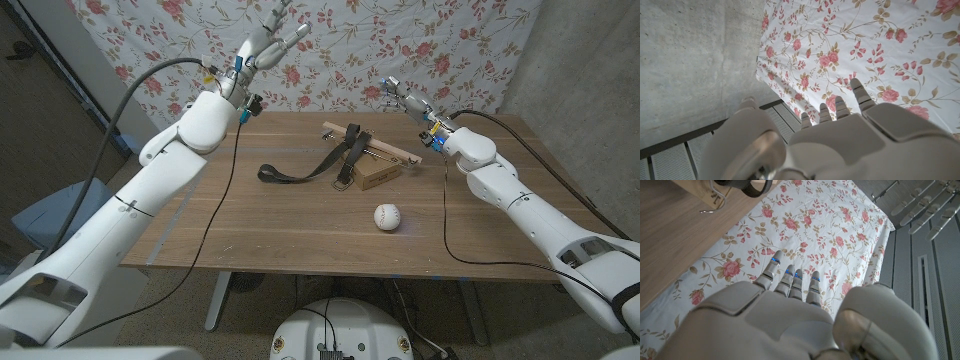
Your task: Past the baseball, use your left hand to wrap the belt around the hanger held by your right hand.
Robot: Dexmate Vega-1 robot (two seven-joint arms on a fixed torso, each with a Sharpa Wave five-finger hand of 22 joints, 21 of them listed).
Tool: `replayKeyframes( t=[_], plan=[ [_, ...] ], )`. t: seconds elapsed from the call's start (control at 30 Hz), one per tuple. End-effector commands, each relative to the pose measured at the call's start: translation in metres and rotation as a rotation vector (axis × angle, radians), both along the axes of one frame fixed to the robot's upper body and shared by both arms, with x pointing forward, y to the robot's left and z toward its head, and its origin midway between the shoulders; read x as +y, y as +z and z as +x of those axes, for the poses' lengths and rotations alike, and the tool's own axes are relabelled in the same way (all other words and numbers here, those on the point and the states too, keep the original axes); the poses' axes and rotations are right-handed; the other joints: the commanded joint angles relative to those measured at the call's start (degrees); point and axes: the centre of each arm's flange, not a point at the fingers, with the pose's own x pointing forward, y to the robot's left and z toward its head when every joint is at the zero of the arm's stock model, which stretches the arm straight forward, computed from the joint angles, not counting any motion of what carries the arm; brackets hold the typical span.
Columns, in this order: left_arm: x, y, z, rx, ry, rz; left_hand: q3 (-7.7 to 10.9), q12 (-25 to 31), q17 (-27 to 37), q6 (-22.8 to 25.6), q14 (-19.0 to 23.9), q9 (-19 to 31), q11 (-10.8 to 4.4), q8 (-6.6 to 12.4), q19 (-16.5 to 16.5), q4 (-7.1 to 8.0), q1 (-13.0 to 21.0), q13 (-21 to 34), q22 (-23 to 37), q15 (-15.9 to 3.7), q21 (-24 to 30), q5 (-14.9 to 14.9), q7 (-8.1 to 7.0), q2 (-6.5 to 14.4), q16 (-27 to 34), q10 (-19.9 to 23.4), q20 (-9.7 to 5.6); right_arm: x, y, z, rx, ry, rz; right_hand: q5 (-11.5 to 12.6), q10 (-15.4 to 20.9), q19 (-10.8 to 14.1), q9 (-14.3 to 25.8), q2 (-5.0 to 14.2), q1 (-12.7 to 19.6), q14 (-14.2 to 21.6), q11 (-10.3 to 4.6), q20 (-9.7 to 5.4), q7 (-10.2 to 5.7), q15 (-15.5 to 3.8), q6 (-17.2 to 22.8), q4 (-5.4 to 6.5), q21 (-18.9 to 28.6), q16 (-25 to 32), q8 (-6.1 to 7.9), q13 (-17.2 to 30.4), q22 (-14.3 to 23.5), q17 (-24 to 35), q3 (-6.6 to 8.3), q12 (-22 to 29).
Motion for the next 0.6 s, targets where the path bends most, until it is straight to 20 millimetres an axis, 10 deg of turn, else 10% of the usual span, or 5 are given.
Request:
replayKeyframes(
  t=[0.03, 0.6],
  plan=[
    [0.030, -0.027, 0.034, 0.092, -0.058, -0.068, -0.32, 0.14, 0.00, 0.34, -0.59, 0.06, 0.09, 0.30, -0.44, 0.15, -0.52, -0.08, 0.28, 0.06, -0.18, 0.10, 0.05, -0.03, -0.17, -0.76, 0.12, -0.006, -0.002, -0.004, -0.022, 0.023, 0.189, -0.38, 0.81, 0.06, 0.07, 0.40, 0.26, -0.44, 0.16, -0.66, 0.16, -0.06, 1.05, -0.37, -0.36, -0.49, 0.37, -0.06, 0.06, -0.32, 0.01, -0.33],
    [0.053, -0.058, 0.051, 0.161, -0.085, -0.120, -0.58, -0.10, -0.07, -0.34, -1.53, 0.06, 0.44, -0.07, -1.15, 0.26, -0.93, -0.40, 0.30, 0.36, -0.85, 0.16, 0.33, 0.13, -0.27, -1.65, 0.09, -0.014, -0.009, -0.018, -0.101, -0.093, 0.397, -3.04, 3.64, -3.98, -0.13, 1.28, 0.64, -1.84, -0.16, -3.57, 0.22, -1.82, 4.13, -1.06, -4.19, -2.75, 0.71, -0.49, 0.01, -3.46, 0.16, -1.26]
  ],
)
